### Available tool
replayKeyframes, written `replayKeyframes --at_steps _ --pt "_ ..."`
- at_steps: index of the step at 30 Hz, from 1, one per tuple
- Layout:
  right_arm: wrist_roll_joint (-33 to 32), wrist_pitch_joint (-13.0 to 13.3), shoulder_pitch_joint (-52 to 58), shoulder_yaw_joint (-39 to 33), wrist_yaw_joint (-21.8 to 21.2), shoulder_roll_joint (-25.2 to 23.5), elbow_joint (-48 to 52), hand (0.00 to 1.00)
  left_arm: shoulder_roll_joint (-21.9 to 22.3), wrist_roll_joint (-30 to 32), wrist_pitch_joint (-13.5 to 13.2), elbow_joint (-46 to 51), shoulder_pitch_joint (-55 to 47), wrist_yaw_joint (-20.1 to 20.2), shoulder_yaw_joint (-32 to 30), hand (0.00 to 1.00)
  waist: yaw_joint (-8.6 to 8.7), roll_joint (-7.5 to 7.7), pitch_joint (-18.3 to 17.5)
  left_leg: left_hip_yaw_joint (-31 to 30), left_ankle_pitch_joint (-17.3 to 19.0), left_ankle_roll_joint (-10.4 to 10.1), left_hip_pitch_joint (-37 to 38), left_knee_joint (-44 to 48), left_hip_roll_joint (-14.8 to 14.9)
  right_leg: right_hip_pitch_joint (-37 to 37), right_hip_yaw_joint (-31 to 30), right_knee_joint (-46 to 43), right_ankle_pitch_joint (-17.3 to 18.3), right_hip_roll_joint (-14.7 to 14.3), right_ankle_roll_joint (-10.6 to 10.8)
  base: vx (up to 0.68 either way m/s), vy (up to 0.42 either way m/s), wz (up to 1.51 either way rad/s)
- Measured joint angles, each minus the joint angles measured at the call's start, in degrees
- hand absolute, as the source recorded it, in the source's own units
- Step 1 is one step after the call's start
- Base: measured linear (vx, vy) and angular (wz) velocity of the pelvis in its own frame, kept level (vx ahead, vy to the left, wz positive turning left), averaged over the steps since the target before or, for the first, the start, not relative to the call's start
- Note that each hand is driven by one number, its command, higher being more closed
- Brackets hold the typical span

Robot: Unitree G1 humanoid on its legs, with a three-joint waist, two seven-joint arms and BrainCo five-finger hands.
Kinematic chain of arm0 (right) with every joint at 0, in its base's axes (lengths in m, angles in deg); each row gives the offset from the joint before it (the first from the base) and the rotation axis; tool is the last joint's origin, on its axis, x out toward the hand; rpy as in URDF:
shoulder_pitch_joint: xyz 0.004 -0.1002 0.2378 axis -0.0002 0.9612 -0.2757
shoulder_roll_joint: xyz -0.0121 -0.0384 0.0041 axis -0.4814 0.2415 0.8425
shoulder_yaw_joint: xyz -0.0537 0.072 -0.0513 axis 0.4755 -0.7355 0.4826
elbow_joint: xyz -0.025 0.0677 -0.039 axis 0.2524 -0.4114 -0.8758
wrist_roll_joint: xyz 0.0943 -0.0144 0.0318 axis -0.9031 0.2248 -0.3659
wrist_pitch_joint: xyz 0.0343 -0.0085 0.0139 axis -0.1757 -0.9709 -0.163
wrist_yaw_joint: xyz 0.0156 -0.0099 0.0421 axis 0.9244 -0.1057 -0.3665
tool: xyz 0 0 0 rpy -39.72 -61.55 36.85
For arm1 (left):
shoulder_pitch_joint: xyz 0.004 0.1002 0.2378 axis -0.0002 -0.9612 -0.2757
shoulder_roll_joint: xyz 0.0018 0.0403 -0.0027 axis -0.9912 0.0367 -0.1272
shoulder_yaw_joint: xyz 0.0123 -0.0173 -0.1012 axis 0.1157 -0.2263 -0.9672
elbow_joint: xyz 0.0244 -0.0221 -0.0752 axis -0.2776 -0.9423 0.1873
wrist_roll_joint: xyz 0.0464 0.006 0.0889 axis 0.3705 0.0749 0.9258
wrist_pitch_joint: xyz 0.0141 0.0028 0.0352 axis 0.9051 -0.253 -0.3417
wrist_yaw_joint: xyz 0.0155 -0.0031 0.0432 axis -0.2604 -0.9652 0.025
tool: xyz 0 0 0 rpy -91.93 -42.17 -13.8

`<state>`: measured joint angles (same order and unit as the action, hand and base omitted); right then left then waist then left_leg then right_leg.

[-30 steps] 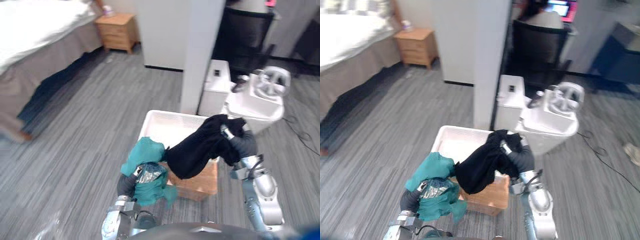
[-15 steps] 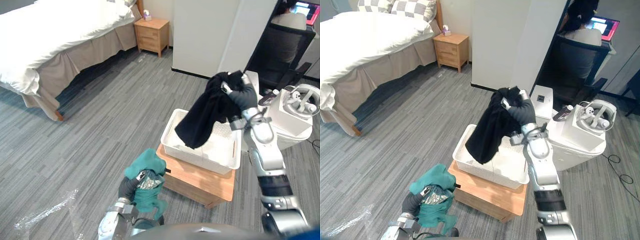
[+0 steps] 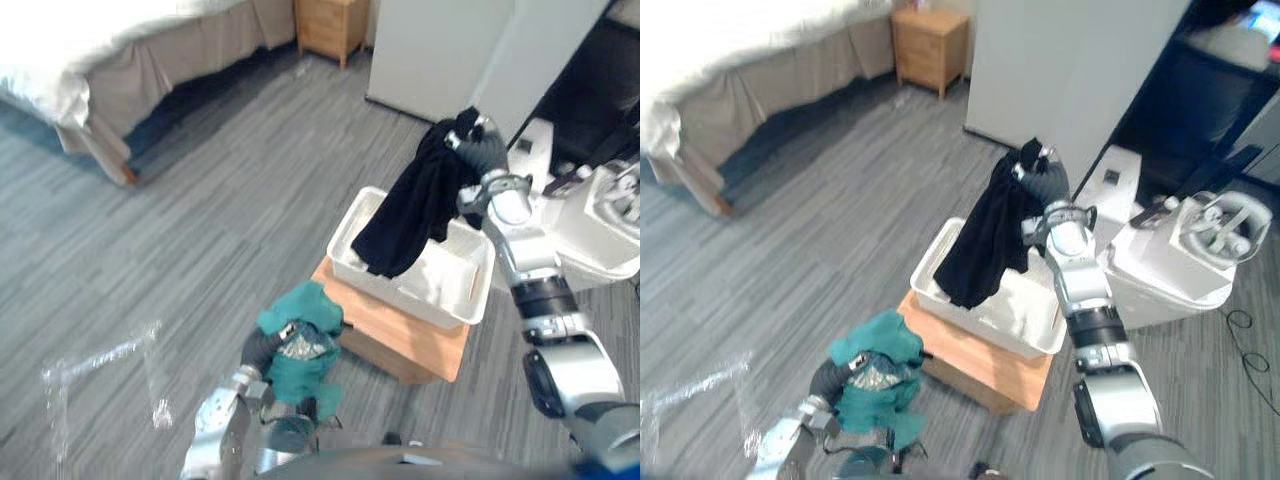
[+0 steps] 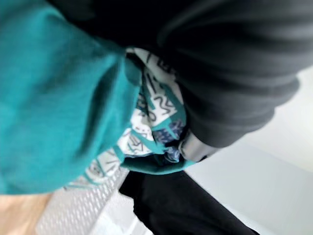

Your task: Tidy the bed and pick cloth on bed and put in laundry

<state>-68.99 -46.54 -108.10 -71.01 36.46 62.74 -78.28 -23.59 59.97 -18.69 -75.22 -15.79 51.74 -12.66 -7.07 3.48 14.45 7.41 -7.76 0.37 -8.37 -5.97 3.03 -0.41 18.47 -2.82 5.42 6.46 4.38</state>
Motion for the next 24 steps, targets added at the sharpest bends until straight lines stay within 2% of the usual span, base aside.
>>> replayKeyframes --at_steps 4,7,11,14,15,19,24 --pt "-2.11 0.47 -4.87 -0.69 0.95 1.07 -6.42 1.0 -1.83 -0.05 0.17 2.13 4.36 -0.74 -0.36 1.0 -0.24 -1.86 6.21 -0.26 -3.8 -0.08 -4.53 0.38 -0.38 4.45 0.94 -1.57 0.01 0.12 -0.01 0.02 0.02 0.25" --pt "-3.45 1.42 -5.08 -3.46 1.64 1.95 -7.94 1.0 -1.59 -0.75 0.11 5.72 5.06 -2.05 -0.05 1.0 -0.36 -3.74 8.97 0.79 -4.65 -0.19 -6.37 0.39 -0.89 6.01 1.15 -2.07 0.02 0.83 0.0 0.02 0.061 0.21" --pt "-3.82 3.9 -4.98 -4.01 1.96 2.11 -10.06 1.0 -1.18 -0.78 -0.06 5.78 5.16 -3.42 1.32 1.0 0.18 -6.71 10.55 1.7 -4.67 -0.24 -6.83 0.37 -1.04 7.87 0.16 -3.85 0.07 1.54 0.01 0.0 0.033 -0.15" --pt "-3.7 4.75 -4.5 -4.0 1.9 2.23 -10.37 1.0 -1.17 -0.8 -0.22 5.78 5.74 -4.07 2.99 1.0 1.3 -7.96 11.03 1.84 -4.67 -0.25 -8.76 0.35 -0.85 10.63 -0.44 -4.82 0.19 1.62 0.08 -0.05 0.015 -0.16" --pt "-3.34 5.06 -4.29 -4.01 1.84 2.27 -10.61 0.0 -1.16 -0.82 -0.22 5.7 6.14 -4.29 3.16 1.0 1.37 -8.34 11.3 1.88 -4.7 -0.24 -9.05 0.35 -0.78 11.12 -0.47 -5.18 0.21 1.61 0.08 -0.05 0.009 -0.1" --pt "-0.92 5.55 -1.58 -3.17 1.42 2.63 -13.94 0.0 -1.22 -2.1 -0.78 5.33 7.39 -4.38 4.48 1.0 1.55 -8.69 11.49 3.1 -4.82 -0.32 -9.11 0.33 -0.68 12.22 -1.94 -6.17 0.25 1.76 0.06 -0.03 0.004 -0.15" --pt "4.2 5.69 -0.39 -1.44 1.4 2.68 -14.05 0.0 -1.24 -2.53 -1.61 5.32 7.39 -4.4 4.53 1.0 2.82 -8.69 11.49 3.25 -4.76 -0.4 -8.69 0.3 -0.38 11.96 -2.11 -6.28 0.22 1.56 0.11 0.0 -0.003 -0.02"
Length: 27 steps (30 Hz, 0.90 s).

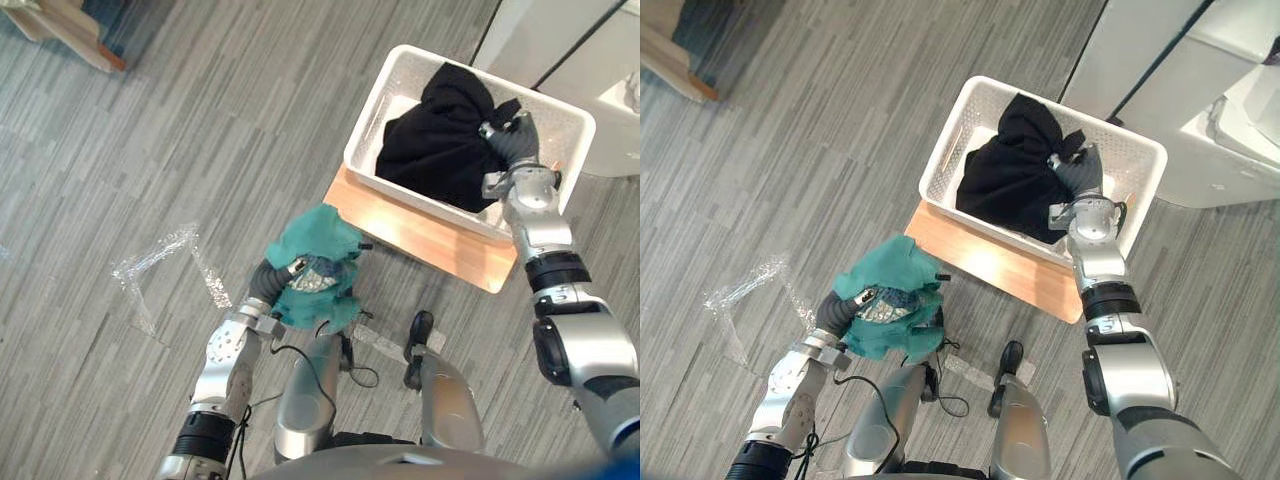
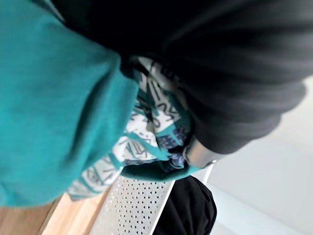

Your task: Tidy the bed and pick cloth on bed and put in laundry

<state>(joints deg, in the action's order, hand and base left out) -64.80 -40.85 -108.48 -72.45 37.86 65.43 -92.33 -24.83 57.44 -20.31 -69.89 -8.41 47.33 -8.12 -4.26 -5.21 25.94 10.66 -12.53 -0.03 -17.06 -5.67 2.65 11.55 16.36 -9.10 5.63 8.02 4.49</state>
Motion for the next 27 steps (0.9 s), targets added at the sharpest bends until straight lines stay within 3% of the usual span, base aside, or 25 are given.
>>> replayKeyframes --at_steps 9,13,18,22,24,27 --pt "1.59 1.13 7.63 -0.56 0.55 0.21 10.75 0.0 0.02 0.0 0.3 0.27 -1.11 0.15 0.02 1.0 0.32 0.23 -0.33 1.39 0.72 -0.62 4.5 -0.29 0.31 -4.14 -1.11 0.56 0.02 -0.21 -0.02 0.04 -0.017 -0.06" --pt "3.74 0.96 15.55 -1.75 0.56 -1.75 15.03 0.0 0.05 0.03 0.78 0.28 -3.6 0.45 0.02 1.0 0.62 1.65 -2.45 2.22 1.88 -0.45 6.12 -0.3 0.77 -5.81 -1.58 1.45 0.02 -0.72 -0.02 0.04 -0.025 -0.08" --pt "3.82 0.27 25.85 -2.93 0.54 -4.52 19.78 0.0 0.13 0.09 2.71 0.83 -7.78 0.61 -0.02 1.0 0.74 4.33 -7.16 3.56 2.88 -0.57 9.22 -0.31 0.81 -9.1 -2.9 3.4 0.01 -0.96 -0.02 0.09 -0.015 -0.12" --pt "3.72 0.29 33.14 -5.81 0.65 -6.15 21.15 0.0 0.33 0.12 2.69 3.1 -10.19 0.48 -0.23 1.0 1.51 5.87 -10.92 4.21 3.39 -0.42 10.8 -0.33 1.02 -10.94 -3.6 4.79 -0.02 -1.29 -0.06 0.08 -0.017 -0.1" --pt "3.59 0.33 37.12 -8.01 0.76 -7.02 21.13 0.0 0.51 0.1 2.52 5.45 -10.97 0.05 -1.25 1.0 1.6 6.17 -11.36 4.5 3.62 -0.56 12.12 -0.34 1.12 -12.23 -3.99 5.19 -0.03 -1.41 -0.07 0.06 -0.013 -0.09" --pt "2.4 0.54 47.27 -11.63 1.16 -10.96 19.7 0.0 1.64 0.31 -1.0 9.0 -11.06 -3.07 -6.32 1.0 3.54 6.29 -13.88 4.65 3.85 -0.84 13.45 -0.37 1.34 -13.64 -4.35 5.87 -0.06 -1.68 -0.11 0.04 -0.012 -0.06"
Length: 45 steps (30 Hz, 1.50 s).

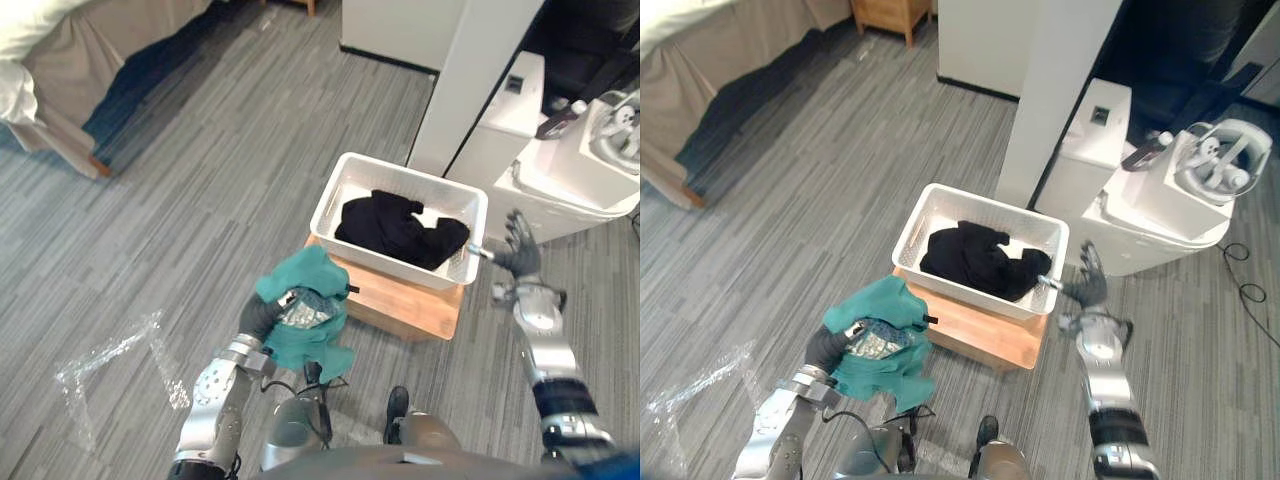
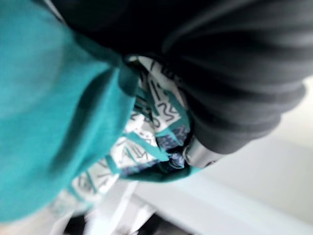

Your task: Tidy the bed and pick cloth on bed and put in laundry

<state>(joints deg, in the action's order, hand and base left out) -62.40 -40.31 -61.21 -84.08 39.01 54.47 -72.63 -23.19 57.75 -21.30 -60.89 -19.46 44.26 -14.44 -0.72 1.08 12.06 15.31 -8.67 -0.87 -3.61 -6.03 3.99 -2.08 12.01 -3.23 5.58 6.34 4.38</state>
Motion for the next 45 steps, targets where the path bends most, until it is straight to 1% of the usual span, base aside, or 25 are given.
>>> replayKeyframes --at_steps 1,3,4,5,6,8,10,12,13,14,16,17,20,21,23,24,26,30,34,35,38,40,41,43,45 --pt "-0.28 -0.01 2.1 -0.12 -0.08 -0.63 -0.55 0.0 -0.04 0.37 -0.8 0.95 0.27 -1.05 -1.06 1.0 0.52 0.0 -0.03 0.02 0.11 -0.15 0.73 -0.01 0.04 -0.76 -0.1 0.25 0.0 -0.04 -0.01 0.02 -0.012 -0.05" --pt "-0.41 0.03 8.33 -0.3 -0.55 -2.31 -2.73 0.0 -0.42 2.57 -3.28 3.64 1.84 -4.08 -3.93 1.0 1.87 -0.18 -1.72 0.16 0.75 -0.5 1.26 -0.02 0.21 -1.26 -0.28 0.57 -0.03 -0.23 -0.05 0.01 -0.008 -0.07" --pt "-0.41 0.27 10.14 -0.35 -0.69 -2.75 -3.82 0.0 -0.8 2.92 -4.03 4.36 2.86 -4.77 -4.67 1.0 2.24 -0.22 -1.99 0.34 0.81 -0.56 1.6 -0.02 0.27 -1.56 -0.4 0.69 -0.06 -0.28 -0.09 0.0 -0.004 -0.11" --pt "-0.52 1.06 12.44 -0.62 -0.79 -3.7 -6.47 0.0 -1.97 3.8 -4.79 5.26 4.51 -6.34 -5.82 1.0 2.98 -0.19 -2.71 1.03 0.89 -0.54 1.92 -0.03 0.43 -1.71 -0.75 0.82 -0.1 -0.41 -0.15 0.0 -0.001 -0.16" --pt "-0.71 1.24 13.34 -0.87 -0.87 -4.24 -7.92 0.0 -2.81 4.26 -5.31 5.44 5.5 -7.02 -6.55 1.0 2.99 -0.19 -2.91 1.23 0.91 -0.52 2.29 -0.02 0.46 -1.9 -0.85 0.83 -0.07 -0.42 -0.16 0.0 -0.003 -0.24" --pt "-0.79 2.22 16.25 -2.53 -2.2 -5.78 -14.06 0.0 -5.76 6.22 -6.69 5.43 9.33 -9.62 -9.67 1.0 4.06 -0.24 -3.16 1.72 1.17 -0.6 3.67 -0.03 0.58 -2.5 -1.94 1.22 0.39 -0.56 -0.72 -0.03 -0.002 -0.22" --pt "0.65 2.52 18.15 -3.44 -3.95 -6.25 -18.2 0.0 -7.52 7.05 -7.51 5.4 12.45 -10.61 -11.89 1.0 5.0 -0.35 -3.47 2.43 1.22 -0.56 3.82 -0.03 0.65 -2.45 -2.39 1.27 0.56 -0.61 -0.47 -0.03 0.015 -0.14" --pt "1.42 3.46 19.82 -5.45 -5.74 -6.87 -23.21 0.0 -9.5 9.24 -8.13 5.34 15.34 -11.57 -13.35 1.0 5.18 -0.31 -3.5 3.29 1.68 -0.2 4.7 -0.05 0.71 -2.72 -3.42 1.3 0.62 -0.67 -0.38 0.02 0.022 -0.2" --pt "1.42 4.2 21.33 -7.41 -6.89 -7.61 -25.72 0.0 -10.73 10.54 -8.67 4.95 16.48 -11.96 -13.77 1.0 5.7 -0.4 -4.24 3.64 1.83 -0.22 4.88 -0.05 0.6 -2.91 -3.51 1.45 0.74 -0.64 -0.19 0.05 0.019 -0.1" --pt "1.42 5.04 22.73 -9.0 -7.71 -8.32 -27.79 0.0 -11.59 11.53 -8.97 3.79 17.63 -12.12 -13.81 1.0 6.38 -0.42 -5.03 3.86 2.07 -0.2 5.17 -0.05 0.46 -3.26 -3.63 1.63 0.74 -0.63 -0.2 0.08 0.02 -0.09" --pt "1.41 6.44 23.92 -11.4 -9.84 -8.93 -31.78 0.0 -12.36 12.99 -8.99 0.53 19.58 -12.6 -13.63 1.0 6.72 -0.28 -5.29 5.42 2.77 -0.59 7.15 -0.06 0.39 -4.52 -5.41 2.04 0.54 -0.55 -0.47 0.1 0.036 -0.37" --pt "1.41 7.15 24.66 -12.41 -11.12 -8.96 -33.34 0.0 -12.89 13.65 -8.97 -2.0 20.21 -12.82 -13.4 1.0 6.79 -0.59 -6.37 6.33 3.24 -0.68 7.62 -0.06 0.34 -4.53 -6.26 2.22 0.53 -0.47 -0.45 0.08 0.038 -0.49" --pt "2.97 8.96 25.65 -15.93 -14.38 -9.94 -35.3 0.0 -13.14 14.21 -8.85 -8.48 22.74 -13.93 -11.65 1.0 7.95 -0.83 -7.3 7.91 4.18 -0.93 8.78 -0.06 0.26 -4.61 -7.84 2.29 0.54 -0.29 -0.43 0.08 0.034 -0.36" --pt "3.65 9.25 25.76 -16.1 -15.1 -10.33 -35.73 0.0 -13.12 15.43 -8.86 -10.45 23.7 -14.64 -10.95 1.0 8.15 -0.74 -7.36 8.52 4.38 -1.04 8.97 -0.06 0.31 -4.51 -8.37 2.3 0.54 -0.33 -0.43 0.05 0.028 -0.39" --pt "3.65 9.32 25.75 -16.09 -16.85 -10.96 -36.4 0.0 -13.13 18.0 -8.92 -14.42 25.34 -16.38 -9.51 1.0 9.23 -0.44 -7.49 9.39 4.71 -1.19 9.2 -0.06 0.36 -4.27 -9.22 2.37 0.54 -0.41 -0.44 0.06 0.023 -0.28" --pt "3.6 9.32 25.79 -16.1 -18.02 -11.32 -36.46 0.0 -13.12 20.79 -8.91 -17.87 26.59 -17.98 -8.57 1.0 9.97 -0.19 -7.62 10.11 5.06 -1.42 9.53 -0.05 0.36 -4.22 -9.81 2.44 0.55 -0.43 -0.46 0.06 0.022 -0.25" --pt "3.59 9.34 25.8 -16.1 -19.37 -11.64 -36.63 0.0 -13.14 23.72 -8.89 -22.97 28.82 -20.17 -7.03 1.0 10.72 0.15 -7.77 11.26 5.6 -1.73 10.02 -0.04 0.33 -4.1 -11.05 2.4 0.54 -0.56 -0.49 0.07 0.024 -0.33" --pt "3.52 9.42 25.72 -15.92 -20.92 -12.57 -36.78 0.0 -14.02 26.51 -8.77 -29.29 33.92 -23.04 -5.22 1.0 10.96 0.36 -7.6 13.09 6.0 -1.93 9.17 -0.01 0.62 -2.1 -12.88 2.16 0.28 -1.04 -0.37 0.07 0.008 -0.28" --pt "1.29 9.32 24.67 -15.82 -21.86 -12.66 -36.57 0.0 -18.08 26.73 -8.77 -35.04 41.02 -24.07 -3.66 1.0 11.99 0.77 -5.3 15.23 6.11 -2.2 8.14 0.2 1.31 0.16 -15.2 2.17 0.0 -1.94 -0.67 0.09 -0.019 -0.28" --pt "0.55 9.32 24.57 -15.71 -22.1 -12.64 -36.19 0.0 -18.75 26.71 -8.77 -35.42 42.4 -24.06 -3.46 1.0 12.26 0.58 -4.57 15.82 6.23 -2.36 7.86 0.35 1.52 0.76 -15.95 2.11 -0.13 -2.22 -0.86 0.11 -0.02 -0.27" --pt "-1.18 9.31 24.48 -14.86 -23.02 -12.61 -36.18 0.0 -19.66 26.72 -8.79 -36.42 46.46 -23.82 -2.48 1.0 12.95 -0.25 -3.28 17.23 6.2 -2.43 6.65 0.38 2.44 3.03 -17.04 0.71 -0.87 -3.37 -1.62 0.1 -0.025 -0.26" --pt "-1.67 9.31 24.49 -14.16 -23.29 -12.74 -36.12 0.0 -19.66 26.7 -8.78 -36.47 48.02 -23.73 -2.4 1.0 13.49 -0.21 -2.87 17.35 6.18 -2.43 6.72 0.39 3.18 3.88 -19.19 -0.43 -1.22 -4.22 -1.56 0.07 -0.029 -0.23" --pt "-2.06 9.4 24.49 -13.52 -23.29 -12.79 -36.08 0.0 -19.66 26.66 -8.78 -36.47 49.05 -23.37 -2.16 1.0 14.13 -0.06 -2.68 17.42 6.19 -2.43 6.76 0.39 3.52 4.24 -19.29 -1.03 -1.24 -4.32 -1.53 0.07 -0.029 -0.17" --pt "-2.08 9.9 24.49 -13.2 -23.38 -12.84 -35.72 0.0 -19.66 25.99 -8.78 -36.45 50.83 -21.88 -1.17 1.0 14.0 -0.02 -2.22 18.13 6.19 -2.44 6.69 0.4 3.92 5.54 -21.05 -2.52 -1.28 -4.93 -1.46 0.05 -0.036 -0.22" --pt "-3.33 10.72 24.46 -12.05 -23.7 -12.9 -34.49 0.0 -19.64 24.42 -8.78 -36.16 52.57 -19.95 0.03 1.0 14.04 0.0 -0.52 18.74 6.19 -2.44 6.61 0.41 4.19 6.36 -22.38 -3.43 -1.62 -5.32 -0.91 0.02 -0.039 -0.17"
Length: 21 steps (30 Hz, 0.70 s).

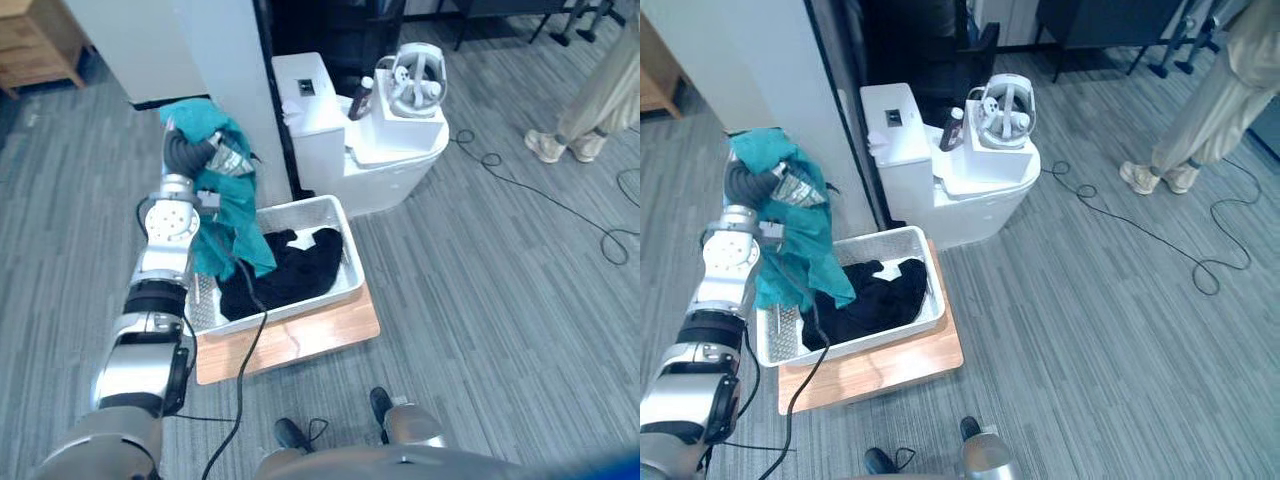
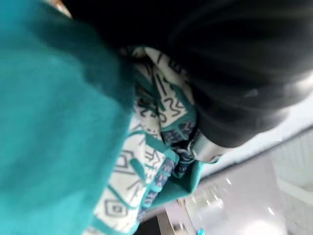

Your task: Tidy the bed and pick cloth on bed and put in laundry

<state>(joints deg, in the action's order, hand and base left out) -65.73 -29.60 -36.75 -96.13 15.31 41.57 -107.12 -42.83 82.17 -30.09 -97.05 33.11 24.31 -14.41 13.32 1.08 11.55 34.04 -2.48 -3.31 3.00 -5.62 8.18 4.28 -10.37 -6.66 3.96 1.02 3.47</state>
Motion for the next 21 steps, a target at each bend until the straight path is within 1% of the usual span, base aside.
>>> replayKeyframes --at_steps 4,6,8,9,10,11,12,13,15,17,21 --pt "-2.08 1.16 -0.95 1.43 -0.62 -0.32 1.26 0.0 0.23 -4.02 0.02 1.99 0.64 3.17 0.31 1.0 0.1 0.2 3.06 1.19 0.31 -0.42 -2.13 0.02 0.26 3.5 -2.02 -1.3 -0.17 -0.45 0.27 -0.03 -0.045 -0.19" --pt "-3.29 1.19 -1.83 2.72 -0.58 -0.49 1.76 0.0 0.77 -6.38 0.02 2.09 0.68 3.93 0.46 1.0 0.01 0.74 5.48 1.75 0.79 -0.43 -2.86 1.07 0.7 4.11 -2.93 -1.39 -0.52 -0.44 0.82 -0.04 -0.053 -0.16" --pt "-3.82 1.4 -1.83 3.37 -0.46 -0.58 2.61 0.0 2.81 -8.64 0.01 3.38 0.38 5.24 1.19 1.0 -0.25 0.82 6.02 1.73 1.97 -0.28 -5.14 3.9 1.21 5.42 -2.99 -1.48 -0.71 -0.08 1.12 -0.04 -0.053 -0.03" --pt "-3.96 1.43 -1.82 3.61 -0.42 -0.59 2.91 0.0 3.13 -9.14 -0.03 4.16 0.05 5.56 1.44 1.0 -0.28 0.82 6.17 1.72 2.18 -0.25 -5.52 4.42 1.32 5.55 -3.0 -1.48 -0.71 -0.02 1.12 0.0 -0.058 0.02" --pt "-4.62 1.49 -1.82 4.05 -0.27 -0.56 3.43 0.0 4.56 -9.62 -0.35 7.56 -1.76 6.31 1.83 1.0 -0.34 0.77 6.56 1.67 2.84 -0.31 -6.12 5.9 1.77 5.57 -2.97 -1.49 -0.72 0.01 1.14 0.01 -0.054 -0.01" --pt "-5.07 1.49 -1.82 4.84 0.07 -0.38 3.47 0.0 6.11 -10.35 -1.27 10.34 -4.03 7.47 1.94 1.0 -0.48 0.77 6.61 1.73 3.18 -0.43 -6.13 6.69 2.07 5.42 -2.97 -1.53 -0.73 -0.05 1.15 0.01 -0.051 -0.02" --pt "-5.26 1.49 -1.82 5.09 0.16 -0.3 3.5 0.0 6.76 -10.99 -1.58 11.27 -4.86 7.88 2.01 1.0 -0.5 0.72 6.64 1.73 3.31 -0.47 -6.15 6.95 2.19 5.35 -2.97 -1.54 -0.73 -0.08 1.15 0.01 -0.048 -0.06" --pt "-5.97 1.47 -1.82 5.43 0.56 -0.2 3.73 0.0 8.55 -11.85 -2.27 13.76 -6.93 8.74 2.25 1.0 -0.72 0.56 6.74 1.72 3.73 -0.55 -6.31 7.8 2.61 5.27 -2.93 -1.7 -0.73 -0.25 1.15 0.01 -0.06 -0.02" --pt "-7.25 1.17 -1.81 6.21 0.63 -0.18 3.88 0.0 10.29 -12.63 -2.38 15.7 -9.17 9.89 3.49 1.0 -1.28 0.56 6.74 1.64 3.96 -0.7 -6.57 8.58 3.02 5.28 -2.91 -1.85 -0.73 -0.46 1.15 0.0 -0.058 0.0" --pt "-8.14 0.26 -1.82 6.96 0.78 0.08 3.9 0.0 12.31 -12.99 -2.39 17.51 -12.33 10.25 5.61 1.0 -1.8 0.6 6.76 1.19 4.09 -0.66 -7.71 9.6 3.44 5.71 -2.57 -1.79 -0.73 -0.52 1.15 -0.04 -0.068 0.1" --pt "-9.62 -0.68 -1.84 8.06 0.84 0.49 3.89 0.0 13.89 -13.06 -2.08 17.62 -15.89 10.62 7.66 1.0 -1.91 0.59 6.8 -0.71 4.05 -0.49 -9.98 10.91 3.59 6.48 -1.41 -1.42 -0.73 -0.25 1.16 -0.05 -0.053 0.15"
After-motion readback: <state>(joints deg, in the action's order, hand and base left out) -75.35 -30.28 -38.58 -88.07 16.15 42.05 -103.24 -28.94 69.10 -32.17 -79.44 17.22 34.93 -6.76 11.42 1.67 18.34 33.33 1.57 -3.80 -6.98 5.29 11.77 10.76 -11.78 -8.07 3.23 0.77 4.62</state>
